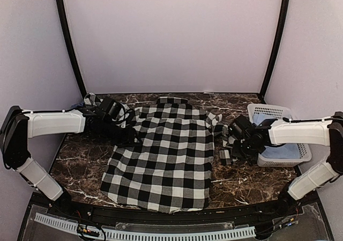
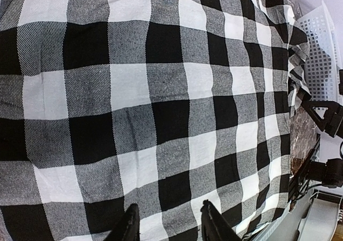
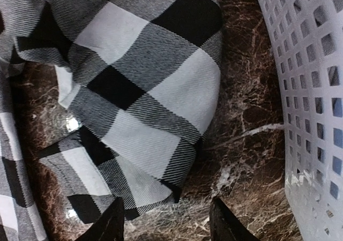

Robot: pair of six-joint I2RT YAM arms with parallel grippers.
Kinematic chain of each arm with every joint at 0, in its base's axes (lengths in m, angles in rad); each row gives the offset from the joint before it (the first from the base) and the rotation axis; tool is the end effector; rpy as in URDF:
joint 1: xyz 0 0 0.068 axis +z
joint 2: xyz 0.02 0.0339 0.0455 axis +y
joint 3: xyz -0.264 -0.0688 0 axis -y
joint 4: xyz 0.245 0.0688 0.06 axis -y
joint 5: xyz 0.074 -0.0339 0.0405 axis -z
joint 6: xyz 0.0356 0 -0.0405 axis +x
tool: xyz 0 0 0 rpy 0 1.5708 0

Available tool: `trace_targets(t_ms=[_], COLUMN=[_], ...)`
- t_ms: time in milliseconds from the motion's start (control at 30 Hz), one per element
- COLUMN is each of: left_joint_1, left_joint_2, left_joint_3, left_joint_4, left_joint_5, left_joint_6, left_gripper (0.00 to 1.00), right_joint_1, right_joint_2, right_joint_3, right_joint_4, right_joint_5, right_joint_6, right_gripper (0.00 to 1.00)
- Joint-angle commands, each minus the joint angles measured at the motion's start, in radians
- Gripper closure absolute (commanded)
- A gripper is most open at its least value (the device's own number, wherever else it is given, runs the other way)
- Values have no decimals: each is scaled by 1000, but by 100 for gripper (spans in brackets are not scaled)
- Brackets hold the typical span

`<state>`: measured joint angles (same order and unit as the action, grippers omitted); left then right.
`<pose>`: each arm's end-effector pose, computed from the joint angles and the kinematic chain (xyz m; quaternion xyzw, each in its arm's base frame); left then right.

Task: Fold and stack the long sleeve shirts
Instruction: Adjust the sleeve at the center of the board.

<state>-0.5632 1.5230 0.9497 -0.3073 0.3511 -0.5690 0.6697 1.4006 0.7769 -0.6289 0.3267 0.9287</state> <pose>0.2591 -0.1781 0.2119 0.0564 0.9267 -0.3174 0.1930 0.1975 0.1418 0.1770 0.1514 0.9627 0.0001 0.2241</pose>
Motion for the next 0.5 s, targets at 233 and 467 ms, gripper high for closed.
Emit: trace_targets(t_ms=[233,467], left_joint_1=[-1,-1], left_joint_2=[-15,-40], left_joint_3=[16,13], left_joint_4=[10,1], left_joint_5=[18,9], left_joint_6=[9,2], left_gripper=[62,62], right_joint_1=[6,6], right_joint_2=[104,189], right_joint_3=[-21,99], right_joint_4=[124,94], right_joint_5=[165,216], right_joint_6=[40,-38], right_gripper=[58,100])
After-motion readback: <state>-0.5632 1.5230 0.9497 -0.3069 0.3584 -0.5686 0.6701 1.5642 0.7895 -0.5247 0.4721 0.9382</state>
